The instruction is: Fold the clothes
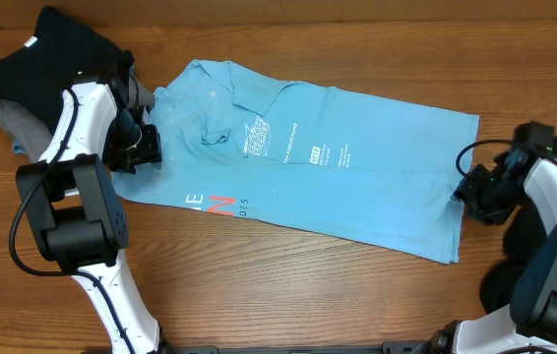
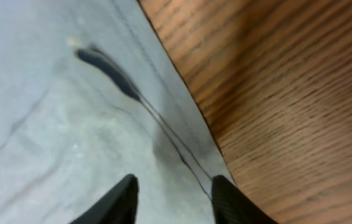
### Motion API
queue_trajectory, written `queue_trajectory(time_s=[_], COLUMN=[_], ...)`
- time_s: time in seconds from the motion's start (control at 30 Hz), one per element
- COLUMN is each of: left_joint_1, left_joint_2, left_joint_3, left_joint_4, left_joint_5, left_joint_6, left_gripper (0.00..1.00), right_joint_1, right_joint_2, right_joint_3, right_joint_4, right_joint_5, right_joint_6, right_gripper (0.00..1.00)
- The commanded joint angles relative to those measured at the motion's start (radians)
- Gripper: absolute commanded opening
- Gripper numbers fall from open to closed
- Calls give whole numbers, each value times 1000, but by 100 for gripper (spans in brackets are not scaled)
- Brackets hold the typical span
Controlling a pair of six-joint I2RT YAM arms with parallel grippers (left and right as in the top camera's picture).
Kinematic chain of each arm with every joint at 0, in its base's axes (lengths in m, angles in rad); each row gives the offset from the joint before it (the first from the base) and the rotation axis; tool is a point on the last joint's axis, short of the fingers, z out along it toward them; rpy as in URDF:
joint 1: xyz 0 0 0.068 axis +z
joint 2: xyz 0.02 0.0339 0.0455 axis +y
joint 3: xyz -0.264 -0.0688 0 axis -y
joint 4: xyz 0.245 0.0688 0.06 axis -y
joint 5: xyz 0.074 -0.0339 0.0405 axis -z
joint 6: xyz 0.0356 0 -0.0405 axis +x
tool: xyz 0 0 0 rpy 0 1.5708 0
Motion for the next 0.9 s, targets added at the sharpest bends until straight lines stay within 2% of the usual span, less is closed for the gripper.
queue_trajectory(time_s=[0.0, 0.1, 0.13, 0.3, 0.33, 0.43, 0.7, 0.87], left_joint_1=[-11, -13, -13, -12, -12, -11, -10, -10], left_joint_2=[6, 6, 6, 6, 6, 6, 6, 6], left_joint_3=[-11, -39, -52, -126, -138, -167, -169, -169], left_joint_4=[37, 75, 88, 145, 153, 173, 185, 185], left_joint_5=[52, 57, 58, 55, 54, 47, 25, 25], left_joint_6=[49, 53, 53, 64, 64, 64, 63, 63], left_gripper=[58, 59, 59, 59, 58, 55, 55, 55], right_joint_1=[-2, -2, -2, -2, -5, -5, -5, -5], right_joint_2=[2, 2, 2, 2, 2, 2, 2, 2], right_joint_3=[-65, -98, -105, -97, -86, -40, 67, 66], right_joint_4=[29, 49, 52, 50, 39, -21, -225, -262], right_joint_5=[-33, -39, -38, -38, -38, -16, 101, 185], right_joint_6=[1, 1, 1, 1, 1, 1, 19, 78], right_gripper=[39, 38, 35, 6, 4, 4, 4, 10])
